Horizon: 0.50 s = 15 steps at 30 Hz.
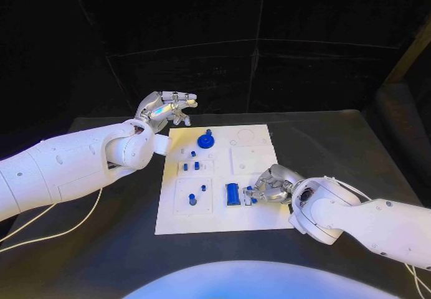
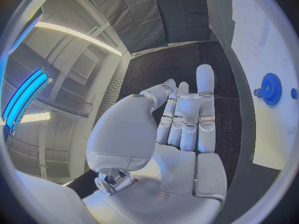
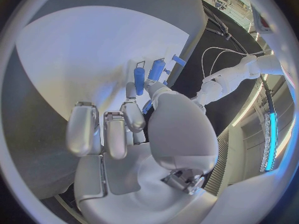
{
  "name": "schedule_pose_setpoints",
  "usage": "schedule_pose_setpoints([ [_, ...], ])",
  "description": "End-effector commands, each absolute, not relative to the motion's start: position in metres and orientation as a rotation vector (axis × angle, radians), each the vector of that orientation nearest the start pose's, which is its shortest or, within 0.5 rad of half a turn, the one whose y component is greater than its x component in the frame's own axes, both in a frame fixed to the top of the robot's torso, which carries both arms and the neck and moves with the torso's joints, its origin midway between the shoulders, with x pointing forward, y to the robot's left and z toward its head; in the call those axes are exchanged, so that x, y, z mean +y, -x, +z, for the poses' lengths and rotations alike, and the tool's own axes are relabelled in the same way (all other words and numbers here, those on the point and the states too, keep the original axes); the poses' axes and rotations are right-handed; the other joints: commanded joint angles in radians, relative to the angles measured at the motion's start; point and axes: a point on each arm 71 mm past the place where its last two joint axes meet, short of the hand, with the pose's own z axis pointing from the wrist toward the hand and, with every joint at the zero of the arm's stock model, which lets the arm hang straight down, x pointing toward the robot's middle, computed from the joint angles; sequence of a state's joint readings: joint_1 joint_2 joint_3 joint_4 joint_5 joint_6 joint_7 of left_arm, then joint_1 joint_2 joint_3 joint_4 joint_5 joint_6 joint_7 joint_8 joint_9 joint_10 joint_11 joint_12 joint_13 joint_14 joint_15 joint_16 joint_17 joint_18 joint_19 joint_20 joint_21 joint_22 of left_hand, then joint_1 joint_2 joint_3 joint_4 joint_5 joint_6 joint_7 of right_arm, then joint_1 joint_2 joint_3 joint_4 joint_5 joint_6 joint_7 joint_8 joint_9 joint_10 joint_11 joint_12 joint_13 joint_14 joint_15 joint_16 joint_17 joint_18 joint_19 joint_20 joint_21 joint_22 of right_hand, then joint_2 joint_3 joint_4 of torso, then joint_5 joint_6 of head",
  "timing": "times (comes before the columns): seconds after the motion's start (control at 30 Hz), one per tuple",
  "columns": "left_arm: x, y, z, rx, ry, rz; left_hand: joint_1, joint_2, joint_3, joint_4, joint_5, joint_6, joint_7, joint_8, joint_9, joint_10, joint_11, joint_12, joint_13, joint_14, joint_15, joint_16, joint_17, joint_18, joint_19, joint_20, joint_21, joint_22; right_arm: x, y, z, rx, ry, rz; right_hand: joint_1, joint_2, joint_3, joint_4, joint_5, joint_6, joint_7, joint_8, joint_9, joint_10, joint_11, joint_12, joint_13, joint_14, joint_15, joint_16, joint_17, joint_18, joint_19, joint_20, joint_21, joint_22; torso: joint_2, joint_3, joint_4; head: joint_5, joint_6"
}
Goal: Assemble the parts on the task board
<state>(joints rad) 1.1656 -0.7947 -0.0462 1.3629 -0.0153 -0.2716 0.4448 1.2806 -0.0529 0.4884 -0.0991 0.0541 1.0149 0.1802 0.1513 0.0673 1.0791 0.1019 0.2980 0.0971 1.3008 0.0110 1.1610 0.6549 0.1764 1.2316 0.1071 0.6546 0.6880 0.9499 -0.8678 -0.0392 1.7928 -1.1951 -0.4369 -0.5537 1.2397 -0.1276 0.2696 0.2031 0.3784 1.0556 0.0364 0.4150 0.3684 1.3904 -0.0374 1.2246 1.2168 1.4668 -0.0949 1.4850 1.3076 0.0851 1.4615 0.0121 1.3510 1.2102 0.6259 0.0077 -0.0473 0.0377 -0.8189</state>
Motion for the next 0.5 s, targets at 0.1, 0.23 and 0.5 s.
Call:
schedule_pose_setpoints([
  [0.1, 0.2316, -0.5106, -0.2036, 1.377, 1.112, -1.506, -0.009, 0.004, -0.006, 0.005, 0.005, -0.006, -0.002, 0.004, 0.001, -0.011, 0.0, 0.007, -0.001, -0.001, 0.004, 0.005, -0.001, 0.006, -0.001, 0.006, -0.007, -0.002, -0.1626, -0.3818, -0.2783, 2.071, -0.423, 0.583, -0.03, -0.006, -0.033, 0.003, 0.039, 0.007, 0.002, 0.003, 0.0, 0.01, 0.002, 0.007, 0.004, 0.076, -0.005, 0.002, 0.121, -0.012, 0.002, -0.003, 0.001, 0.0, 0.0, 0.0003, -0.0009, 0.002, 0.0],
  [0.23, 0.2313, -0.5106, -0.2036, 1.378, 1.112, -1.507, -0.009, 0.004, -0.006, 0.005, 0.005, -0.006, -0.002, 0.004, 0.001, -0.011, 0.0, 0.007, -0.001, -0.001, 0.004, 0.005, -0.001, 0.006, -0.001, 0.006, -0.007, -0.002, -0.1607, -0.3822, -0.2789, 2.077, -0.416, 0.584, -0.032, -0.008, -0.039, 0.002, 0.041, 0.008, 0.002, 0.003, 0.0, 0.01, 0.002, 0.008, 0.005, 0.076, -0.005, 0.001, 0.121, -0.012, 0.002, -0.004, 0.001, 0.0, 0.0, -0.0003, -0.0006, 0.002, -0.001],
  [0.5, 0.2318, -0.5105, -0.2036, 1.378, 1.112, -1.505, -0.009, 0.004, -0.006, 0.005, 0.005, -0.006, -0.002, 0.004, 0.001, -0.011, 0.0, 0.007, -0.001, -0.001, 0.004, 0.005, -0.001, 0.006, -0.001, 0.006, -0.007, -0.002, -0.1579, -0.3819, -0.2798, 2.093, -0.4, 0.585, -0.049, -0.013, -0.072, 0.006, 0.042, 0.01, 0.002, 0.004, 0.003, 0.012, 0.002, 0.011, 0.008, 0.076, -0.005, 0.002, 0.122, -0.013, 0.002, -0.004, 0.001, 0.001, 0.0, -0.0005, -0.0006, 0.006, -0.004],
])
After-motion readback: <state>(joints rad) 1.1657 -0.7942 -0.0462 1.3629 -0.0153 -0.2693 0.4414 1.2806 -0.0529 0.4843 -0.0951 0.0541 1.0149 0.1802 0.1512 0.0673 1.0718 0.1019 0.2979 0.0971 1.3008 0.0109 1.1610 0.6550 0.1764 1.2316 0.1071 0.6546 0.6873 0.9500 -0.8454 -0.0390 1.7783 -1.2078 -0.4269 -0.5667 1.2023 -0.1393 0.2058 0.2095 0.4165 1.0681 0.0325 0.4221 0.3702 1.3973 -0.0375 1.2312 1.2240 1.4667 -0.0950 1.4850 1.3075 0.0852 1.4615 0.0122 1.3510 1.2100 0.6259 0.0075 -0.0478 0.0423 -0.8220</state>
